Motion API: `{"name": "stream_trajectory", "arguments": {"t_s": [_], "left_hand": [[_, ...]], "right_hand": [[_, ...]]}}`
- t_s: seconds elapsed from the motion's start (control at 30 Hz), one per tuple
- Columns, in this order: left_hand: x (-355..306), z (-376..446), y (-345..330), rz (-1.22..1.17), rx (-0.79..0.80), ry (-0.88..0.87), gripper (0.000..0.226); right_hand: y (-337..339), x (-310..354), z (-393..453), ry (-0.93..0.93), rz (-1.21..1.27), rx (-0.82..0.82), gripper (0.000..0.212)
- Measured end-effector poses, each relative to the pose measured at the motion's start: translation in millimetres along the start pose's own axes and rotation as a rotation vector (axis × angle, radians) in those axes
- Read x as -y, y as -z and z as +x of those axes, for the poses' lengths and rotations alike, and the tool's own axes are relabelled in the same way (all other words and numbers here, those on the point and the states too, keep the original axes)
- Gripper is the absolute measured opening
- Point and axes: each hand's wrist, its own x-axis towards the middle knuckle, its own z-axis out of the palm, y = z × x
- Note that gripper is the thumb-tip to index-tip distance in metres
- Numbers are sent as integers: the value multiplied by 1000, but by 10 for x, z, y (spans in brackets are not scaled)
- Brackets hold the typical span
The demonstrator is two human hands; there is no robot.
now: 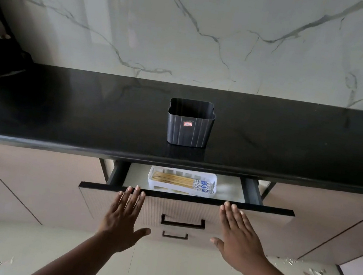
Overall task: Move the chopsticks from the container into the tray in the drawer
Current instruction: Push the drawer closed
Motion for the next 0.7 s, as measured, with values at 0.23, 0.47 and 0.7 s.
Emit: {"name": "stream_trajectory", "arguments": {"t_s": [0.23, 0.47, 0.7], "left_hand": [[298, 868, 191, -47, -122, -123, 86], [518, 1662, 564, -261, -235, -115, 88], [465, 2407, 730, -875, -169, 82, 103]], "right_hand": [[318, 9, 849, -35, 4, -82, 88], [593, 109, 1442, -163, 266, -263, 86], [901, 48, 2084, -338, 849, -201, 84]]}}
